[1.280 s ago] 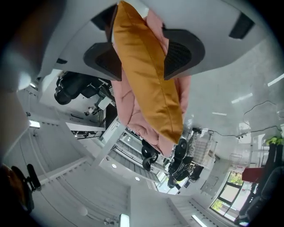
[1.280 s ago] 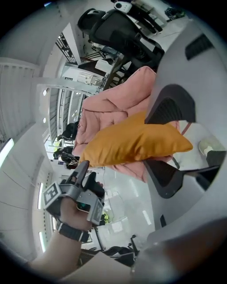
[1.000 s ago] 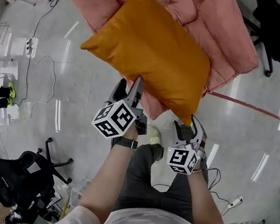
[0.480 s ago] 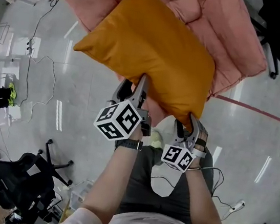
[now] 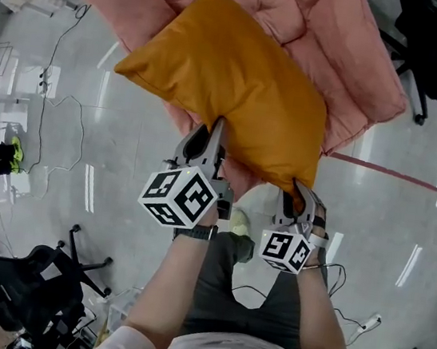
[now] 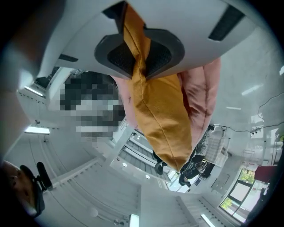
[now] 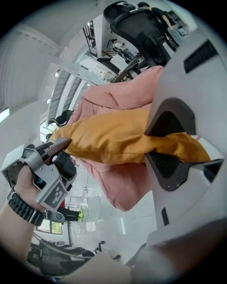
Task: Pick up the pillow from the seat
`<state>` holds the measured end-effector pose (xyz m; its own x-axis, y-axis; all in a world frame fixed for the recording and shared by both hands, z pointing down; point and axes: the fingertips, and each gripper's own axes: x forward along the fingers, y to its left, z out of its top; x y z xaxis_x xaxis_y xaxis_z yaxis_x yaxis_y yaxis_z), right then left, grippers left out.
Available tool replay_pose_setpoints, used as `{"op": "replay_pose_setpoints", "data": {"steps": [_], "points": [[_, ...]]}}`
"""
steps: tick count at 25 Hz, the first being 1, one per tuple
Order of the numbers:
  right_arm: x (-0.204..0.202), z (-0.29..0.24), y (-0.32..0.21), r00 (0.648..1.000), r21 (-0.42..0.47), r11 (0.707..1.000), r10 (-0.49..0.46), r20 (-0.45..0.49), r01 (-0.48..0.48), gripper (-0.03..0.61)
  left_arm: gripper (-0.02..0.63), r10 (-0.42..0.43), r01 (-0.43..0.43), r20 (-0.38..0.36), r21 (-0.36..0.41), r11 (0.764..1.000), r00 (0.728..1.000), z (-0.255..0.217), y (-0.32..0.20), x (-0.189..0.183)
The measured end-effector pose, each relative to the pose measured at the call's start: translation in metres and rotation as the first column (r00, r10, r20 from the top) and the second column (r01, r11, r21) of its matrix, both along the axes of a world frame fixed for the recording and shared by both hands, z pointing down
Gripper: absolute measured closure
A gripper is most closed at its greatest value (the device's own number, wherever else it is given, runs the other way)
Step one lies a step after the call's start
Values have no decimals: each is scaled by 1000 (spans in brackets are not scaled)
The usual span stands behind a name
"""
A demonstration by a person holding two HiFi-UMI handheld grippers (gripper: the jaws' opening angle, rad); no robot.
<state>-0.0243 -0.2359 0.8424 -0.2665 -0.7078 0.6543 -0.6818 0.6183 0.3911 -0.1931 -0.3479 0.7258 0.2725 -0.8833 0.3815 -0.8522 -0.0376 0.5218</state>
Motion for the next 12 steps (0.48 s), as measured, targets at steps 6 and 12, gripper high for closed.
{"op": "replay_pose_setpoints", "data": {"steps": [6, 12], "points": [[16, -51, -9, 997, 16, 999, 31, 73, -32, 496, 561, 62, -64, 21, 101, 993, 998, -49, -14, 21], [21, -113, -14, 988, 43, 998, 47, 146, -54, 505, 578, 96, -102, 41, 167, 981, 995, -105, -34, 35]]}}
